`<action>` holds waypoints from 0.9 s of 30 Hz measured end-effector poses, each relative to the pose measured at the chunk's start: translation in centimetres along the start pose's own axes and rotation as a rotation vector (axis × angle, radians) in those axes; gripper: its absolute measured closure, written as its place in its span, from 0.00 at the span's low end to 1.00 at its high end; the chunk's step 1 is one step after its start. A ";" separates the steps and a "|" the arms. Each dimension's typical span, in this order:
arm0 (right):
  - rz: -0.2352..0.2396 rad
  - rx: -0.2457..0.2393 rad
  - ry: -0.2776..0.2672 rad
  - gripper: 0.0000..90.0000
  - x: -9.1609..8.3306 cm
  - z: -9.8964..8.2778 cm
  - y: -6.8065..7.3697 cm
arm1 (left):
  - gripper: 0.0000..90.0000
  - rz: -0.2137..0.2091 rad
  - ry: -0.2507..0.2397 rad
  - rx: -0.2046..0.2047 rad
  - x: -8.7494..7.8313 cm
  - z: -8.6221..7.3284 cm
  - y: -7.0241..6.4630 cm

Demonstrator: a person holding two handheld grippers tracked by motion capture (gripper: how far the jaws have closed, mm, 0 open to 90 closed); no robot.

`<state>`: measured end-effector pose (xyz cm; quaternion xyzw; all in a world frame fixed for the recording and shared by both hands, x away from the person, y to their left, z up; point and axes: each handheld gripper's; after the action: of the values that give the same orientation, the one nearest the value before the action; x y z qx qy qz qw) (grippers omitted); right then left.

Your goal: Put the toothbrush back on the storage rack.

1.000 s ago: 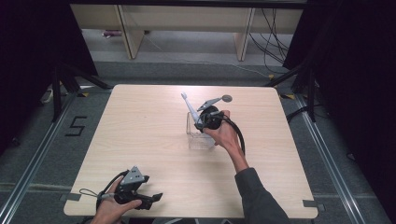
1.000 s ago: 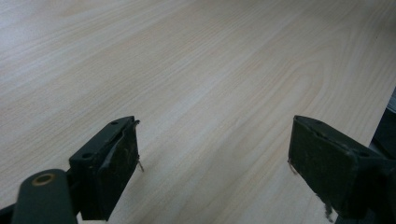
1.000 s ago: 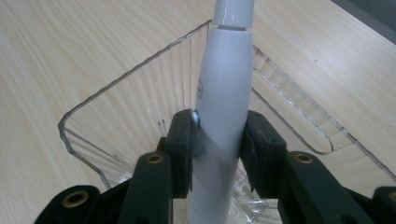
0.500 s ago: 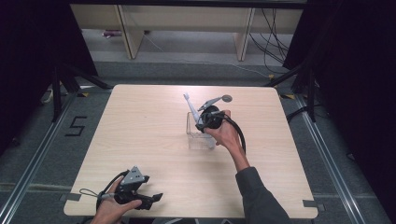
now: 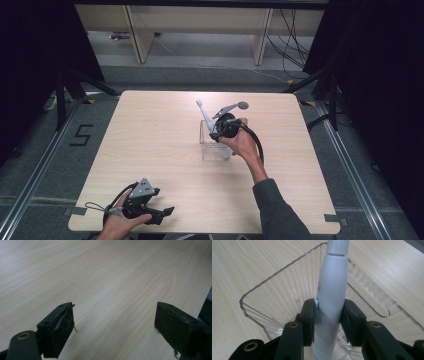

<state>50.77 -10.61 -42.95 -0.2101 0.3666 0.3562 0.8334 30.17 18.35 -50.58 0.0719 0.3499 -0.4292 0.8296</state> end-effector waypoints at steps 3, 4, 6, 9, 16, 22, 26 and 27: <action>0.009 0.002 -0.006 0.71 0.1 -0.1 0.0 | 0.17 -0.003 -0.008 -0.008 0.1 0.0 -0.1; 0.008 0.006 -0.007 0.71 0.0 -0.1 0.1 | 0.17 -0.004 -0.009 -0.008 0.1 0.0 -0.1; 0.024 0.009 -0.022 0.71 -0.4 0.0 0.0 | 0.17 -0.004 -0.013 -0.002 0.1 0.0 -0.1; 0.022 0.032 -0.048 0.68 -1.1 0.0 0.1 | 0.17 -0.005 -0.003 0.012 0.0 0.0 0.0; 0.012 0.028 -0.122 0.58 -3.1 -0.2 -0.3 | 0.17 -0.003 -0.005 0.011 0.1 0.0 0.0; 0.001 0.077 -0.165 0.44 -4.9 -1.0 -0.4 | 0.17 -0.001 0.001 0.013 0.0 0.0 0.1; 0.008 0.054 -0.177 0.40 -5.3 -1.6 -0.6 | 0.17 0.000 -0.001 0.013 0.0 0.0 0.1; 0.008 0.054 -0.177 0.40 -5.3 -1.6 -0.6 | 0.17 0.000 -0.001 0.013 0.0 0.0 0.1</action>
<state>48.00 -14.31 -39.92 -0.1540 0.3017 0.3666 0.8665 30.24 18.35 -50.58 0.0769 0.3466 -0.4314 0.8294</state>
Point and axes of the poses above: each handheld gripper's, and its own axes: x roughly forward along the jaws, z roughly out of its top, y roughly to its left, and after that the axes turned 3 degrees about -z, right-handed
